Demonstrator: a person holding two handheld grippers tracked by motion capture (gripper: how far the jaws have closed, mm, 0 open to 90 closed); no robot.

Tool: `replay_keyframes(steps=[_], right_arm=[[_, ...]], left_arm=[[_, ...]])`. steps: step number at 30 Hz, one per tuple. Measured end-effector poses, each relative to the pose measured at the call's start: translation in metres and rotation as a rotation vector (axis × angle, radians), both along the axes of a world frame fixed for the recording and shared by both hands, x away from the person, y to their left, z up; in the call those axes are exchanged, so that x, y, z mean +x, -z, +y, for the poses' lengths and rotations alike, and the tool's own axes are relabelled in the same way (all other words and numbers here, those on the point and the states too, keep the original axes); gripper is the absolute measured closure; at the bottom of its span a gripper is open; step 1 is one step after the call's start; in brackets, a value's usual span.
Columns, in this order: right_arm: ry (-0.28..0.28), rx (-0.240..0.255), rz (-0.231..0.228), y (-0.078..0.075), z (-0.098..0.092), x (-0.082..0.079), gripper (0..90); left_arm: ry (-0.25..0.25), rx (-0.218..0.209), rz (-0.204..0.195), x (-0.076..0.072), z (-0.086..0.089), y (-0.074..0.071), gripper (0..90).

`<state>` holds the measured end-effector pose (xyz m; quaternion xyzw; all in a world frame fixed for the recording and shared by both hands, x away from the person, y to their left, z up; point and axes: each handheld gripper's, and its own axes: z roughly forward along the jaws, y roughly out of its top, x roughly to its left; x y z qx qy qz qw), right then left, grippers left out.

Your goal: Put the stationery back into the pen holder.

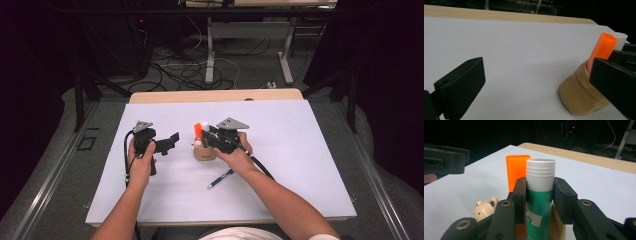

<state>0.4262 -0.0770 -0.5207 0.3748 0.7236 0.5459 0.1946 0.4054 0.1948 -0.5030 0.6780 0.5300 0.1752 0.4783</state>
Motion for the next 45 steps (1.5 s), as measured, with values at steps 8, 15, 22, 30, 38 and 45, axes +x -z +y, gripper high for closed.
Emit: replay_keyframes(steps=[8, 15, 22, 30, 38, 45], right_arm=[[-0.015, 0.026, 0.004, -0.002, -0.001, 0.000, 58.4], [-0.026, 0.050, 0.002, -0.008, -0.004, -0.002, 53.2], [-0.024, 0.059, 0.005, -0.013, -0.009, -0.001, 45.4], [-0.034, 0.044, 0.034, -0.019, -0.015, -0.003, 37.8], [-0.033, 0.038, 0.025, -0.026, -0.021, -0.006, 31.5], [-0.024, 0.026, 0.004, -0.033, -0.030, -0.009, 24.8]], left_arm=[[0.000, 0.001, 0.002, 0.000, 0.000, 0.000, 0.2], [0.000, 0.002, 0.001, 0.000, 0.000, 0.000, 0.2], [-0.002, 0.002, 0.001, 0.000, 0.000, 0.000, 0.3], [-0.001, 0.002, 0.000, 0.000, 0.000, 0.000, 0.2], [-0.005, -0.003, -0.003, 0.000, 0.000, 0.000, 0.3], [-0.006, -0.011, -0.001, -0.001, 0.001, -0.001, 0.3]])
